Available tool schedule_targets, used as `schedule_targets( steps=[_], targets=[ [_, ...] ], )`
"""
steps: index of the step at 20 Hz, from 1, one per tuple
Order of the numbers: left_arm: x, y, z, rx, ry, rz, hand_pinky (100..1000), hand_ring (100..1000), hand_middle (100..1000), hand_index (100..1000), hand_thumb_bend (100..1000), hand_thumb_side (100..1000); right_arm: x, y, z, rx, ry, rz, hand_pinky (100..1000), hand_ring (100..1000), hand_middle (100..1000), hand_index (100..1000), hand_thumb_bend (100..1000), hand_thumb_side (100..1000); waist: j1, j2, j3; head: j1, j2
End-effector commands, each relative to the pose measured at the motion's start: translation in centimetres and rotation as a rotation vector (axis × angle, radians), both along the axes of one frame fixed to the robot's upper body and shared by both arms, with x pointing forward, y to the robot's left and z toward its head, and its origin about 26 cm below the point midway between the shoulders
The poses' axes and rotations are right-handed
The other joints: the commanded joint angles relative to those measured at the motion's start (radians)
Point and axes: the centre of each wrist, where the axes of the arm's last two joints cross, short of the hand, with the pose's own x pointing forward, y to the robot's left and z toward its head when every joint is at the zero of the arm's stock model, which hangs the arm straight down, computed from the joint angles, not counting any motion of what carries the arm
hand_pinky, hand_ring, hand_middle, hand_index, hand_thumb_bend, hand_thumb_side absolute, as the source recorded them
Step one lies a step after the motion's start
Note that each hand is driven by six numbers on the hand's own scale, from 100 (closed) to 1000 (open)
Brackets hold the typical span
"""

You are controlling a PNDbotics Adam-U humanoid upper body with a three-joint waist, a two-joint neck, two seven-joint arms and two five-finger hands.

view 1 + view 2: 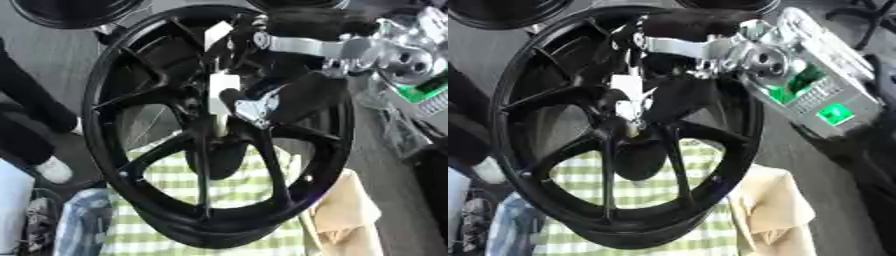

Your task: Pull the pin out of the wheel hub.

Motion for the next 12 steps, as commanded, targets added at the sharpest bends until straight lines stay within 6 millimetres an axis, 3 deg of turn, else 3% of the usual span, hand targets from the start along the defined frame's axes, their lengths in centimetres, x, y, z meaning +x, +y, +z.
schedule_targets(
  steps=[1, 12],
  targets=[
    [-0.10, 0.06, 1.03, 0.014, -0.031, -0.010, 708, 634, 614, 698, 125, 792, -0.26, -0.26, 0.79, 0.002, -0.037, -0.009, 864, 808, 771, 909, 100, 657, 0.003, -0.013, 0.001, -0.002, 0.006],
    [-0.06, -0.07, 1.05, 0.012, -0.030, -0.017, 709, 635, 615, 698, 122, 795, 0.14, -0.46, 0.51, -0.004, -0.037, -0.039, 869, 829, 786, 913, 100, 664, 0.003, -0.010, 0.007, -0.003, 0.006]
  ],
)
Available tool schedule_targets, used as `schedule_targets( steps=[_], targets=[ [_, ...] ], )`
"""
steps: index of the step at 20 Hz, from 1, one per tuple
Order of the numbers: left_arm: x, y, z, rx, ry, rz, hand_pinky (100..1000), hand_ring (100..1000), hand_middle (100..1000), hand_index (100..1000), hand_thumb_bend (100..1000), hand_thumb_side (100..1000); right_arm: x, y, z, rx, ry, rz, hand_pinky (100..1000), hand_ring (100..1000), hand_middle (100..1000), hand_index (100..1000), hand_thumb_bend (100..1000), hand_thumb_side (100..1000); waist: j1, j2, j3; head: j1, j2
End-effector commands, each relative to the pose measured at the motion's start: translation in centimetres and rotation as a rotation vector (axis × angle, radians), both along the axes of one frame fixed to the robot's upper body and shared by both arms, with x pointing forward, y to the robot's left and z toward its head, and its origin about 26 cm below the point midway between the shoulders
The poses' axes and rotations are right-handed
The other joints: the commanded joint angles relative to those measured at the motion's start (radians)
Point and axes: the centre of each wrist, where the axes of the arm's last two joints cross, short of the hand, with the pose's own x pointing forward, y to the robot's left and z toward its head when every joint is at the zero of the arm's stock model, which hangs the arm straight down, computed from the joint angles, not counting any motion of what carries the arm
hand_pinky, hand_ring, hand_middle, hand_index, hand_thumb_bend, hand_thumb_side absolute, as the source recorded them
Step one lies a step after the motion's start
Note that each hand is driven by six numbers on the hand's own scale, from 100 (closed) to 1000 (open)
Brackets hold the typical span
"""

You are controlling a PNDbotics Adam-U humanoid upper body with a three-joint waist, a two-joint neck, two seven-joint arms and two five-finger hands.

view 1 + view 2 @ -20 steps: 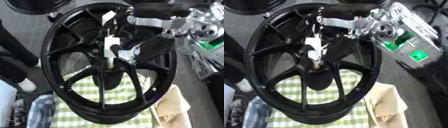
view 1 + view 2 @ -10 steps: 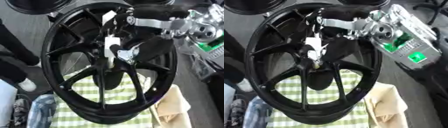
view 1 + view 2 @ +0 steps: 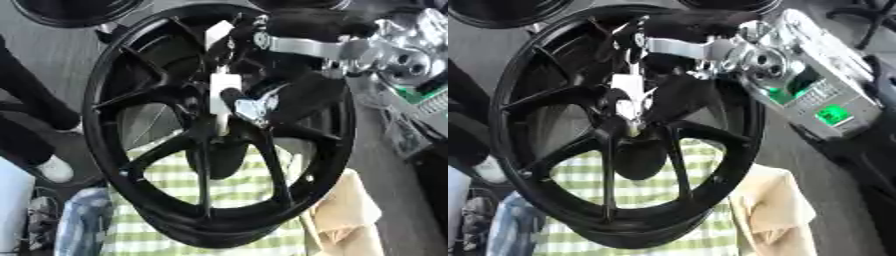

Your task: Pull the pin out of the wheel hub.

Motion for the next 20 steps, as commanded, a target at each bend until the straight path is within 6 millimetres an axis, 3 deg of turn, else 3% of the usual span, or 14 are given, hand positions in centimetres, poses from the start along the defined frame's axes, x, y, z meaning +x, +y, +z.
schedule_targets(
  steps=[1, 11, 20],
  targets=[
    [-0.1, -0.1, 1.0, 0.017, -0.031, -0.011, 709, 635, 615, 698, 122, 795, 0.2, -0.4, 0.7, 0.004, -0.029, -0.022, 869, 830, 786, 914, 100, 671, 0.003, -0.013, 0.002, -0.003, 0.006],
    [0.0, -0.2, 1.0, 0.017, -0.028, -0.017, 709, 637, 615, 698, 114, 799, 1.6, -0.4, -0.3, -0.010, -0.012, -0.045, 871, 829, 787, 923, 100, 700, 0.004, -0.012, 0.010, -0.004, 0.006],
    [0.0, -0.3, 1.0, 0.019, -0.027, -0.020, 709, 637, 615, 697, 110, 799, 2.6, -0.4, -1.2, -0.035, 0.029, -0.045, 874, 831, 789, 930, 100, 784, 0.004, -0.008, 0.012, -0.004, 0.006]
  ],
)
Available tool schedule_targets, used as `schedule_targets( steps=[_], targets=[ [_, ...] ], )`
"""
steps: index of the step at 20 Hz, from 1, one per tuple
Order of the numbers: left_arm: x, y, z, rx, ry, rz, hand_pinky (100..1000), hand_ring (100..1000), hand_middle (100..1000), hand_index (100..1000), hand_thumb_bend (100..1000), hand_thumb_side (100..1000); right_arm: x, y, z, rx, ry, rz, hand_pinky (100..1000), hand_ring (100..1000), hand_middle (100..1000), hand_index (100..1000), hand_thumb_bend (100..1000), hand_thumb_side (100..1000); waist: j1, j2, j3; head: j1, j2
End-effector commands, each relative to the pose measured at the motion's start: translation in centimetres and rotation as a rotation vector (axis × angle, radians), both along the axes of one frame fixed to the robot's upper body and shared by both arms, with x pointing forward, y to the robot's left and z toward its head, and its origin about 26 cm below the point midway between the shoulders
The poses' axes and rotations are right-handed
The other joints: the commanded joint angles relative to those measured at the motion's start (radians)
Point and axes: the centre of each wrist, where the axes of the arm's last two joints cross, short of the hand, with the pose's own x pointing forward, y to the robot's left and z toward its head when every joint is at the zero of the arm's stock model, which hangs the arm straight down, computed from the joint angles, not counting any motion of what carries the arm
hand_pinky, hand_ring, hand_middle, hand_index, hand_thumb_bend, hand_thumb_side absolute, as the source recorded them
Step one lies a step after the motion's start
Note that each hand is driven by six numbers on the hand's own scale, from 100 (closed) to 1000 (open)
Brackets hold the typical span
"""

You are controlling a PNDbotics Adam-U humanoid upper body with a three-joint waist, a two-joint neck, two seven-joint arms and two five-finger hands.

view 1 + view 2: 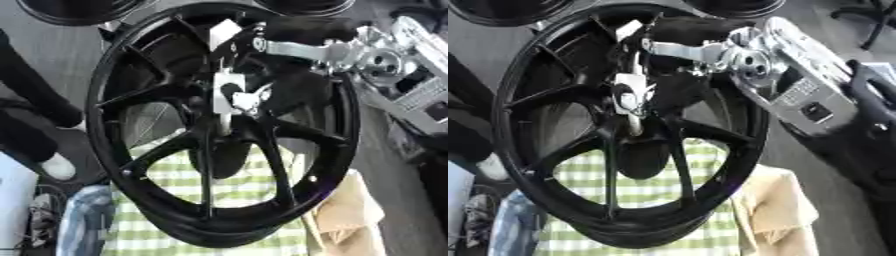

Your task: Pull the pin out of the wheel hub.

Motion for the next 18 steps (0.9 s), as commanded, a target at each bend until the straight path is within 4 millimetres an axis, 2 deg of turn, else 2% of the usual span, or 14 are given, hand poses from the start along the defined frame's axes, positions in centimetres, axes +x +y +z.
schedule_targets(
  steps=[1, 7, 18],
  targets=[
    [-0.08, -0.03, 0.87, 0.014, -0.025, -0.005, 709, 637, 615, 697, 109, 799, 0.09, -0.29, 0.45, -0.005, -0.007, 0.000, 874, 831, 789, 931, 100, 787, 0.004, -0.014, 0.001, -0.001, 0.006],
    [-0.07, -0.08, 0.87, 0.016, -0.024, -0.009, 709, 638, 616, 696, 108, 799, 0.25, -0.43, 0.16, -0.019, 0.009, 0.000, 876, 834, 792, 936, 100, 800, 0.005, -0.013, 0.001, -0.002, 0.006],
    [-0.03, -0.21, 0.86, 0.019, -0.021, -0.017, 710, 639, 616, 696, 104, 802, 1.02, -0.51, -0.33, -0.025, 0.017, -0.023, 870, 827, 785, 938, 111, 758, 0.007, -0.010, 0.002, -0.005, 0.006]
  ],
)
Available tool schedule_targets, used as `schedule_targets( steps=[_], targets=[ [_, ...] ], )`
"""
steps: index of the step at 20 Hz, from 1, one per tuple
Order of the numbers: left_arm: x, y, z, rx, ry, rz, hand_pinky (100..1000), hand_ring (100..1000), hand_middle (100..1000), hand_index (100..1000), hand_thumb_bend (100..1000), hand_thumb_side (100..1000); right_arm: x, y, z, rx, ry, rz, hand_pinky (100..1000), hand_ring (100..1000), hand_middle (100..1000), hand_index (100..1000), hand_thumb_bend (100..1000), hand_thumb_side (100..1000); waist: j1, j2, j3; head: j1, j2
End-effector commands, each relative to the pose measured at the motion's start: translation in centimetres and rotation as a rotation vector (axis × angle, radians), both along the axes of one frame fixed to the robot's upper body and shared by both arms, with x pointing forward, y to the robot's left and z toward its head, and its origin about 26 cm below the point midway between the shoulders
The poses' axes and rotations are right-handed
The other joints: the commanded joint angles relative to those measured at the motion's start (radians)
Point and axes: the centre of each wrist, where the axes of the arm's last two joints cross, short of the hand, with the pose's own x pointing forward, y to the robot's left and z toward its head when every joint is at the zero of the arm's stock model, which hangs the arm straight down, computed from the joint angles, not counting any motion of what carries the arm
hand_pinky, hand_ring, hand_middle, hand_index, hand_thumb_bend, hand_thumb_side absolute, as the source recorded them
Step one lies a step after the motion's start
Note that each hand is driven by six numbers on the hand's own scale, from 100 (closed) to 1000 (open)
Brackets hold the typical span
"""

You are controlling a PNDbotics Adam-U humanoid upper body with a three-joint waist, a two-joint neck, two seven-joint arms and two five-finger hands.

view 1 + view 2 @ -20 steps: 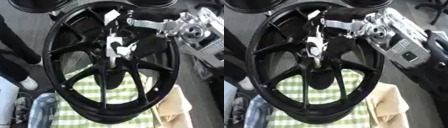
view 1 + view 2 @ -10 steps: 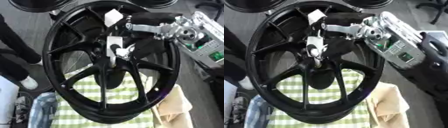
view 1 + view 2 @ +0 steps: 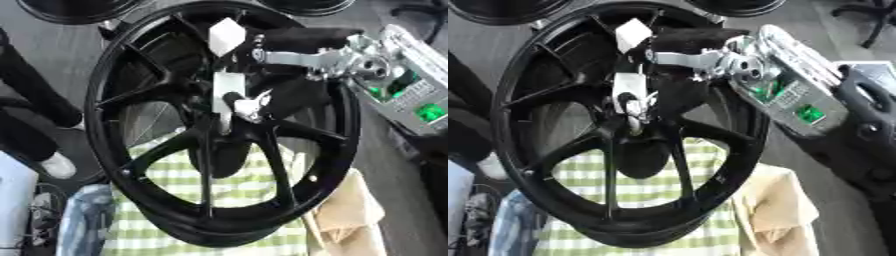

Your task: Pull the pin out of the wheel hub.

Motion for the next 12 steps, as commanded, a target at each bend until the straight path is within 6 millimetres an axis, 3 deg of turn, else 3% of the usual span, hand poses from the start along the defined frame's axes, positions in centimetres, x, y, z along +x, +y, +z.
schedule_targets(
  steps=[1, 12],
  targets=[
    [-0.05, -0.05, 0.88, 0.015, -0.026, -0.009, 710, 639, 616, 696, 104, 802, 0.15, -0.13, 0.51, 0.002, -0.022, -0.009, 870, 825, 783, 939, 110, 756, 0.004, -0.013, 0.002, -0.004, 0.006],
    [-0.03, -0.12, 0.91, 0.014, -0.025, -0.014, 710, 641, 616, 695, 101, 801, 0.74, -0.01, -0.11, -0.006, 0.002, -0.014, 866, 806, 762, 941, 109, 796, 0.006, -0.009, 0.004, -0.009, 0.006]
  ],
)
